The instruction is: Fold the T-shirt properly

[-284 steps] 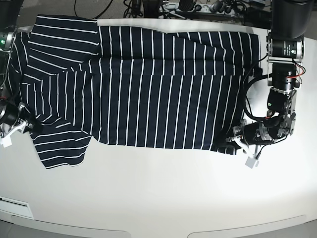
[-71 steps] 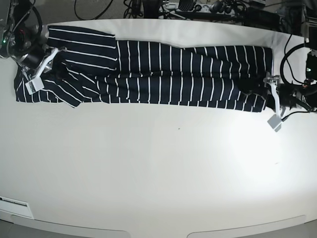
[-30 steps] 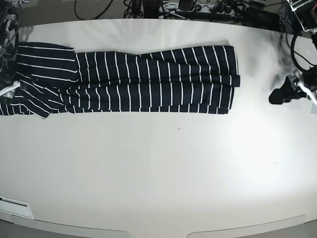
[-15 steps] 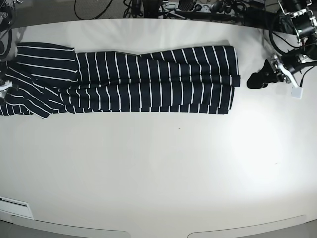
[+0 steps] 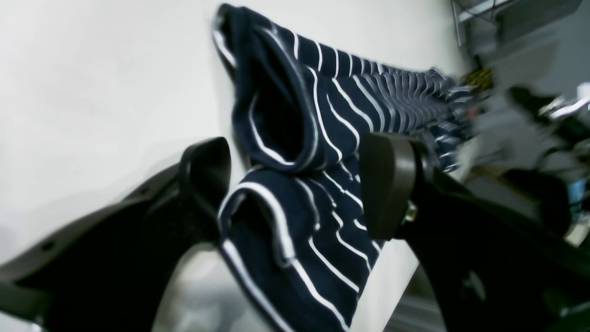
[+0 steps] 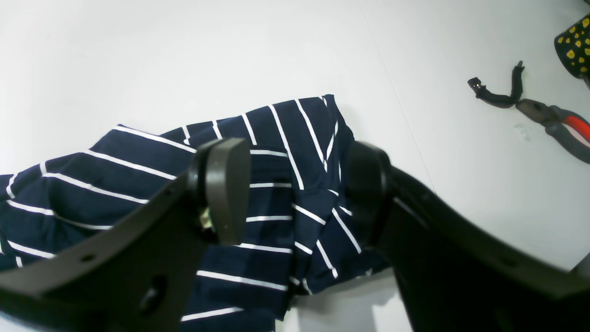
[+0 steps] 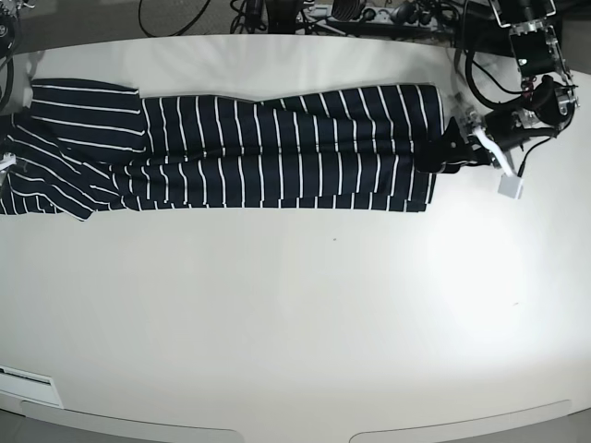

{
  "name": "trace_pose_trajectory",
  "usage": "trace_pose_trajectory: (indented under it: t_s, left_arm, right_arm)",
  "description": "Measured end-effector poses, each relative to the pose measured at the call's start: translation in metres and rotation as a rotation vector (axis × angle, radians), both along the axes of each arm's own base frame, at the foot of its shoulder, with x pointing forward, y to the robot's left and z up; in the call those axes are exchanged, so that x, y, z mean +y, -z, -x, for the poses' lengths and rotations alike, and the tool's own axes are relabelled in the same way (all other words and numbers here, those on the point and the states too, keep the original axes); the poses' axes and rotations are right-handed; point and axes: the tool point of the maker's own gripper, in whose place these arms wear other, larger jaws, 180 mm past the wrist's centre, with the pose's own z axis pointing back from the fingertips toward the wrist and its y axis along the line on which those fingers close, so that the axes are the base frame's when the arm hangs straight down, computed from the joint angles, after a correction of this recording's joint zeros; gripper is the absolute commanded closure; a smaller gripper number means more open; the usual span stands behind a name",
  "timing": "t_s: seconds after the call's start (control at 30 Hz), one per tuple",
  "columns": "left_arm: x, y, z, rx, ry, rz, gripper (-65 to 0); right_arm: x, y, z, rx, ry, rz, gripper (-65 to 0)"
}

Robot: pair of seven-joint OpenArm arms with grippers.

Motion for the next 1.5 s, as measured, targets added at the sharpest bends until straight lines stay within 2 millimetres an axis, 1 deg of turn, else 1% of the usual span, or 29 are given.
trace_pose_trajectory:
  t_s: [0.07, 0.13, 0.27, 0.37, 0.53, 0.63, 0.67, 0.7, 0.73, 0.77, 0.83, 0.87, 0.97, 1.03, 1.17, 1.23, 1.33, 1.5]
  left_arm:
    - [-0.003, 0.002, 0.0, 0.008, 0.02, -0.041, -45.3]
    - [-0.005, 0.003, -0.002, 0.002, 0.019, -0.045, -45.3]
    - [-0.012, 0.007, -0.009, -0.002, -0.041, -0.031, -45.3]
    - [-0.022, 0.008, -0.011, -0.011, -0.059, -0.005, -45.3]
    - [-0.045, 0.011, -0.012, -0.011, -0.065, 0.042, -45.3]
    - [-0.054, 0.012, -0.013, -0.01, -0.068, 0.054, -45.3]
    - [-0.057, 0.012, -0.013, -0.011, -0.069, 0.06, -44.4]
    - [-0.06, 0.012, -0.013, -0.01, -0.072, 0.066, -42.1]
    - [-0.063, 0.013, -0.013, -0.014, -0.069, 0.065, -37.2]
    - [-0.065, 0.015, -0.012, -0.021, -0.058, 0.049, -28.9]
    - [-0.064, 0.016, -0.012, -0.018, -0.057, 0.036, -6.1]
    - [-0.064, 0.017, -0.012, -0.014, -0.053, 0.031, 0.0]
    - [-0.064, 0.017, -0.013, -0.015, -0.052, 0.025, 0.0]
    - [-0.062, 0.017, -0.016, -0.019, -0.054, 0.012, 0.0]
    - [-0.055, 0.017, -0.024, -0.014, -0.05, -0.028, 0.0]
    - [-0.047, 0.016, -0.026, -0.017, -0.046, -0.048, 0.0]
    - [-0.023, 0.019, -0.028, 0.004, -0.038, -0.127, 0.0]
    - [0.015, 0.011, -0.033, -0.004, -0.037, -0.221, 0.0]
  right_arm:
    - [-0.001, -0.001, 0.0, 0.002, -0.001, 0.003, -36.0]
    - [-0.002, -0.002, 0.0, 0.007, -0.004, 0.011, -36.0]
    - [-0.006, -0.007, -0.002, 0.007, -0.009, 0.029, -36.0]
    - [-0.007, -0.01, -0.003, 0.007, -0.013, 0.039, -36.0]
    - [-0.007, -0.011, -0.003, 0.005, -0.014, 0.038, -36.0]
    - [-0.008, -0.012, -0.004, 0.004, -0.017, 0.041, -36.0]
    - [-0.008, -0.013, -0.004, 0.005, -0.018, 0.044, -36.0]
    - [-0.009, -0.015, -0.005, 0.004, -0.021, 0.05, -36.0]
    - [-0.01, -0.017, -0.005, 0.004, -0.023, 0.057, -36.0]
    - [-0.011, -0.018, -0.006, 0.003, -0.025, 0.062, -36.0]
    - [-0.011, -0.02, -0.007, 0.0, -0.03, 0.06, -36.0]
    - [-0.011, -0.02, -0.007, 0.0, -0.029, 0.06, -36.0]
    - [-0.009, -0.02, -0.008, -0.007, -0.036, 0.044, -36.0]
    - [0.001, -0.019, -0.012, -0.014, -0.085, 0.01, -36.0]
    - [0.036, -0.018, -0.02, -0.037, -0.26, -0.08, -36.0]
    - [0.055, -0.015, -0.019, -0.018, -0.346, -0.135, -36.0]
    - [0.081, -0.015, -0.018, -0.021, -0.479, -0.199, -36.0]
    - [0.094, -0.019, -0.018, -0.048, -0.538, -0.241, -36.0]
